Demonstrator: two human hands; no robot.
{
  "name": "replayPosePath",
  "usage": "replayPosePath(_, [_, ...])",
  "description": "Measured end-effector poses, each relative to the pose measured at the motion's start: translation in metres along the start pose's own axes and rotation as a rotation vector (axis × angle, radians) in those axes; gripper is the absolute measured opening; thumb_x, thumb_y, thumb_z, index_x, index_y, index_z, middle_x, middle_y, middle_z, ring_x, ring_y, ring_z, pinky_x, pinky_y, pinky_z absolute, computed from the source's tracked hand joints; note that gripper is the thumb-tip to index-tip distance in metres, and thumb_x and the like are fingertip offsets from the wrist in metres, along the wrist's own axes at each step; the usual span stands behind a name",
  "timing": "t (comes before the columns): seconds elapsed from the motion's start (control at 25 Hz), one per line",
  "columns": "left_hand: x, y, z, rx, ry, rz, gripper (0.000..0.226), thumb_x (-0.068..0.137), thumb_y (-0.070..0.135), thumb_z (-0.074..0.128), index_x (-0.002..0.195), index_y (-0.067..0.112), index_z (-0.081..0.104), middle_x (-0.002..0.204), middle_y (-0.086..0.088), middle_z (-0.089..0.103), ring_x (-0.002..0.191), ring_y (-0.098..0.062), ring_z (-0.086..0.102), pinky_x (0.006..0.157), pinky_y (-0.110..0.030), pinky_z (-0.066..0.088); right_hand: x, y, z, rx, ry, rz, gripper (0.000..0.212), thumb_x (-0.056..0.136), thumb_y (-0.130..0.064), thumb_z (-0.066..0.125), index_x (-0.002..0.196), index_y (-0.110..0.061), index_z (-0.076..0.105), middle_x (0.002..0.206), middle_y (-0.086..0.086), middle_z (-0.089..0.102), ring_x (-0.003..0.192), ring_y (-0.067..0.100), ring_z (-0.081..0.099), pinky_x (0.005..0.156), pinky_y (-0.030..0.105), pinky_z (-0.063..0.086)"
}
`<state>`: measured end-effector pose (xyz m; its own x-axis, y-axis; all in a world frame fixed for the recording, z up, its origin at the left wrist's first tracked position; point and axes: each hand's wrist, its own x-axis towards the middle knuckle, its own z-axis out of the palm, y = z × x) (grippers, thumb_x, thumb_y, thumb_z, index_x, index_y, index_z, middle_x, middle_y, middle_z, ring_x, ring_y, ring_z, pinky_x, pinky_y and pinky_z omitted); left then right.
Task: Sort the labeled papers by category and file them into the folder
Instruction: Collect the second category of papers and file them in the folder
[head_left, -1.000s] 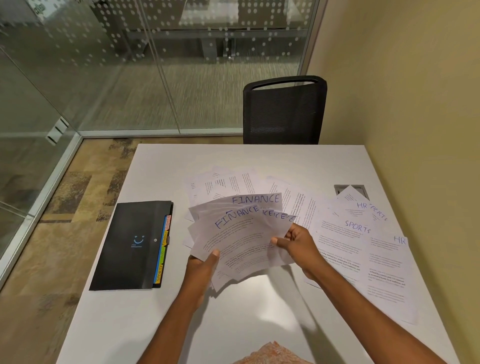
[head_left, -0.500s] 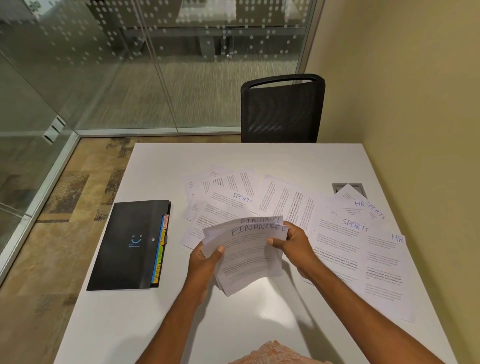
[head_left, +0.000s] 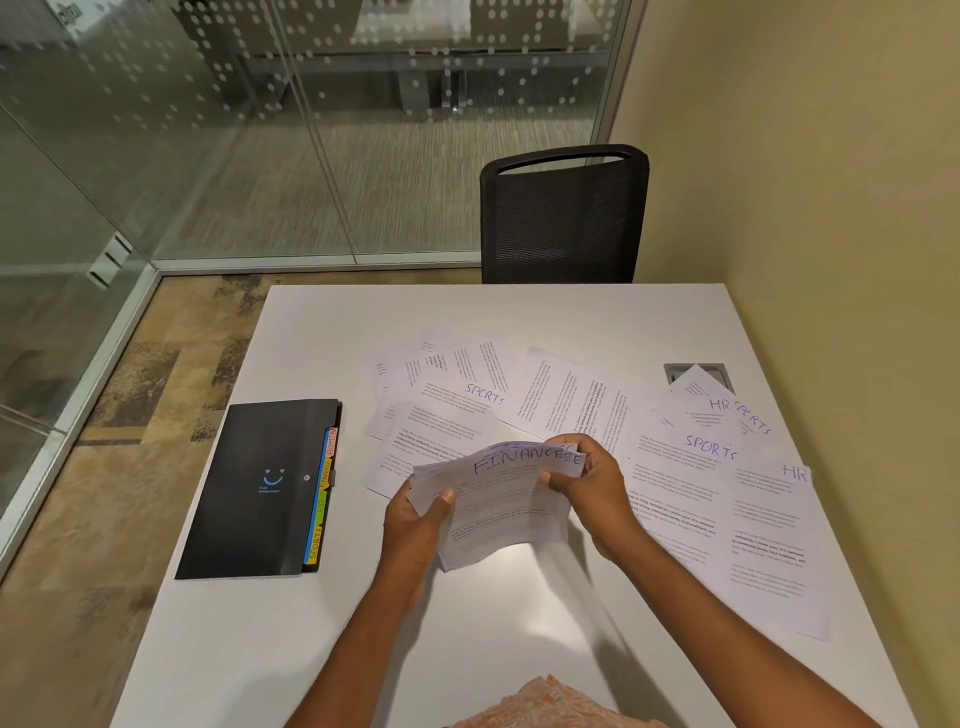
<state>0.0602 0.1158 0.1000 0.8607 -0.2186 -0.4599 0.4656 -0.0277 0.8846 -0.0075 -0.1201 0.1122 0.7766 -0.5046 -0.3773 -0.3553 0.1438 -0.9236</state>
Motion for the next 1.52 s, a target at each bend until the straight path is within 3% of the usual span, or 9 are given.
replayPosePath(0.16, [0.002,-0.001,-0.005,-0.017,0.001,0.045,0.03,0.09,0.014,0.083,0.118,0.02,0.072,0.112,-0.003,0.079,0.107,-0.026,0.071,0.086,-0.04,0.06,-0.003,0.006,-0.005,0.051,-0.036,-0.014,0.05,0.078,0.015,0.082,0.11,-0.022,0.074,0.099,-0.003,0.074,0.091,0.011,0.068,0.078,0.031,0.058])
replayPosePath(0.32, [0.001,-0.009,-0.003,-0.016,-0.032,0.027,0.032,0.095,0.013,0.077,0.124,0.025,0.071,0.117,0.0,0.079,0.111,-0.024,0.071,0.094,-0.044,0.06,-0.004,0.017,-0.004,0.039,-0.062,0.017,0.056,0.074,0.02,0.079,0.107,-0.025,0.076,0.107,0.004,0.074,0.098,0.02,0.067,0.085,0.042,0.057])
replayPosePath(0.4, [0.002,-0.014,0.001,-0.005,-0.02,0.023,0.028,0.1,0.014,0.072,0.124,0.027,0.07,0.117,0.0,0.079,0.112,-0.025,0.071,0.094,-0.045,0.059,-0.005,0.019,-0.001,0.038,-0.037,0.026,0.056,0.073,0.023,0.074,0.105,-0.023,0.076,0.105,0.001,0.076,0.098,0.019,0.066,0.084,0.04,0.055])
replayPosePath(0.52, [0.003,-0.013,0.006,-0.02,0.006,0.038,0.029,0.101,0.013,0.07,0.126,0.026,0.07,0.119,0.004,0.078,0.112,-0.018,0.071,0.091,-0.035,0.057,-0.006,0.016,0.002,0.051,-0.023,0.007,0.052,0.074,0.024,0.071,0.106,-0.017,0.076,0.1,-0.002,0.075,0.094,0.015,0.065,0.08,0.033,0.054])
replayPosePath(0.72, [0.007,-0.014,0.0,0.032,0.001,0.056,0.022,0.092,0.011,0.081,0.11,0.021,0.071,0.112,-0.006,0.078,0.106,-0.022,0.071,0.086,-0.036,0.058,-0.008,0.015,0.001,0.077,-0.04,0.017,0.049,0.076,0.024,0.072,0.109,-0.012,0.075,0.092,0.002,0.072,0.086,0.012,0.067,0.076,0.026,0.054])
replayPosePath(0.96, [0.011,-0.02,0.006,0.061,-0.015,0.056,0.029,0.101,0.009,0.068,0.127,0.023,0.067,0.126,-0.001,0.074,0.12,-0.02,0.067,0.094,-0.029,0.053,-0.005,0.023,0.005,0.038,-0.01,0.029,0.047,0.075,0.026,0.067,0.103,-0.011,0.077,0.099,0.002,0.075,0.093,0.017,0.064,0.074,0.025,0.052])
replayPosePath(1.08, [0.012,-0.013,0.01,0.058,-0.009,0.038,0.036,0.104,0.014,0.065,0.139,0.023,0.061,0.132,0.002,0.07,0.12,-0.016,0.065,0.098,-0.036,0.055,-0.004,0.02,0.004,0.045,-0.014,0.018,0.046,0.074,0.024,0.066,0.1,-0.012,0.077,0.098,0.0,0.075,0.092,0.014,0.064,0.078,0.032,0.05])
replayPosePath(1.28, [0.01,-0.016,0.004,0.079,0.005,0.039,0.031,0.101,0.007,0.067,0.125,0.027,0.064,0.123,0.004,0.073,0.116,-0.015,0.067,0.097,-0.034,0.056,-0.004,0.029,0.005,0.059,0.002,0.035,0.046,0.075,0.023,0.068,0.099,-0.015,0.078,0.098,-0.001,0.076,0.093,0.016,0.064,0.078,0.033,0.052])
replayPosePath(1.52, [0.016,-0.033,0.007,0.117,0.005,-0.016,0.042,0.105,0.009,0.061,0.144,0.024,0.057,0.135,0.001,0.069,0.125,-0.019,0.063,0.098,-0.031,0.051,-0.005,0.045,0.009,0.019,0.024,0.067,0.046,0.074,0.023,0.068,0.094,-0.016,0.081,0.102,0.007,0.079,0.096,0.021,0.068,0.079,0.036,0.054])
